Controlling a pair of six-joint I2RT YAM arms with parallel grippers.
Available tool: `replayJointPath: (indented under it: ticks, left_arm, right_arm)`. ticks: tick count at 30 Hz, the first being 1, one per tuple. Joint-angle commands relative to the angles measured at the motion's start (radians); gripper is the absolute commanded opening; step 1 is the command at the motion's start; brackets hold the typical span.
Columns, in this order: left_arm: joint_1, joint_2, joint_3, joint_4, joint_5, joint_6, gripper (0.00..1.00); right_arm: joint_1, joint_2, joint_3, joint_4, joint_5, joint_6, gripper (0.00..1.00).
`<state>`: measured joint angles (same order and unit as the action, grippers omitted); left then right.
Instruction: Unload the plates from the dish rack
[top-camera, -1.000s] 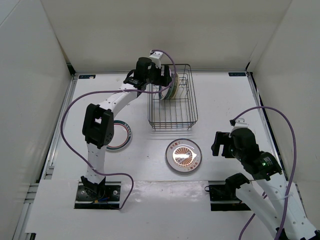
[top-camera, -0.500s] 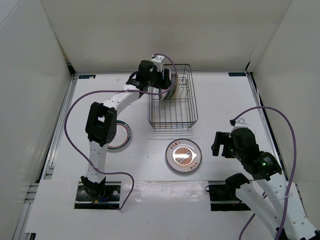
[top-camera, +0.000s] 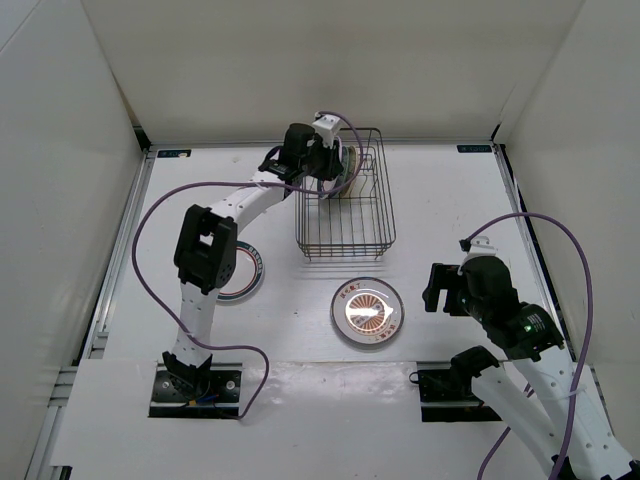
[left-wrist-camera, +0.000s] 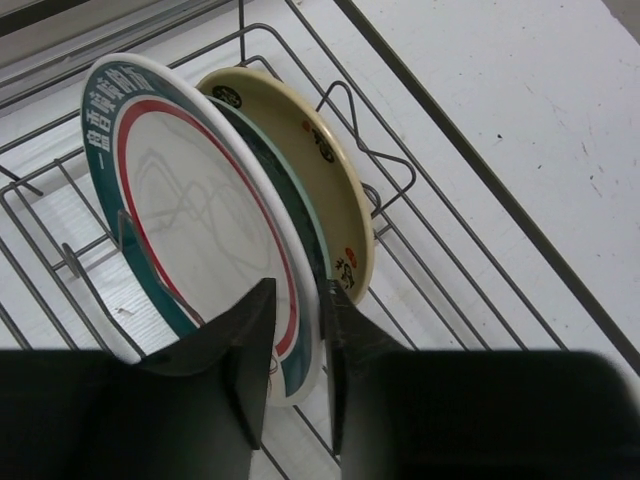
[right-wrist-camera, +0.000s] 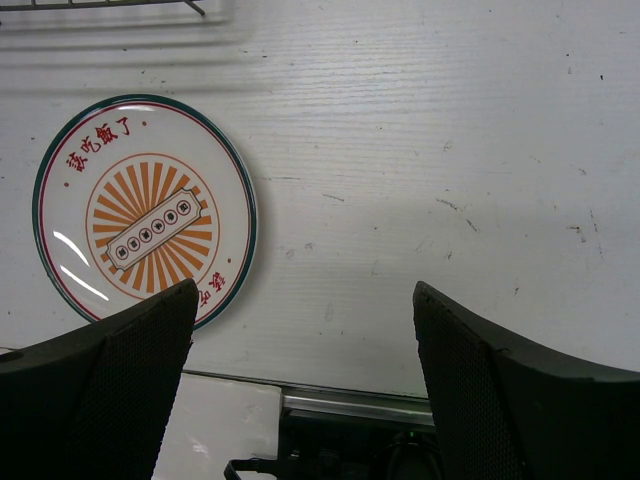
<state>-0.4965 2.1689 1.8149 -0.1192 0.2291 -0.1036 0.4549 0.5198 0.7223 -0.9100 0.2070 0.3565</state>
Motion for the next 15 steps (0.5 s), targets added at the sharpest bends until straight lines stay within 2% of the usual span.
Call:
replayJointPath:
  ticks: [1, 6, 8, 15]
  left_arm:
    - [0.006, -0.049, -0.017, 0.013, -0.008, 0.019, 0.32]
    - [0.006, -0.075, -0.034, 0.026, -0.007, 0.025, 0.18]
    - [0.004, -0.084, -0.04, 0.035, -0.007, 0.027, 0.09]
    - [0.004, -0.167, -0.077, 0.069, -0.017, 0.047, 0.0]
  right_arm:
    - [0.007, -0.001, 0.003, 0.026, 0.011, -0.014, 0.89]
    - [0.007, -0.001, 0.003, 0.029, 0.009, -0.016, 0.89]
    - [0.007, -0.003, 0.003, 0.026, 0.009, -0.017, 0.89]
    - [0.005, 0.0, 0.003, 0.03, 0.009, -0.017, 0.89]
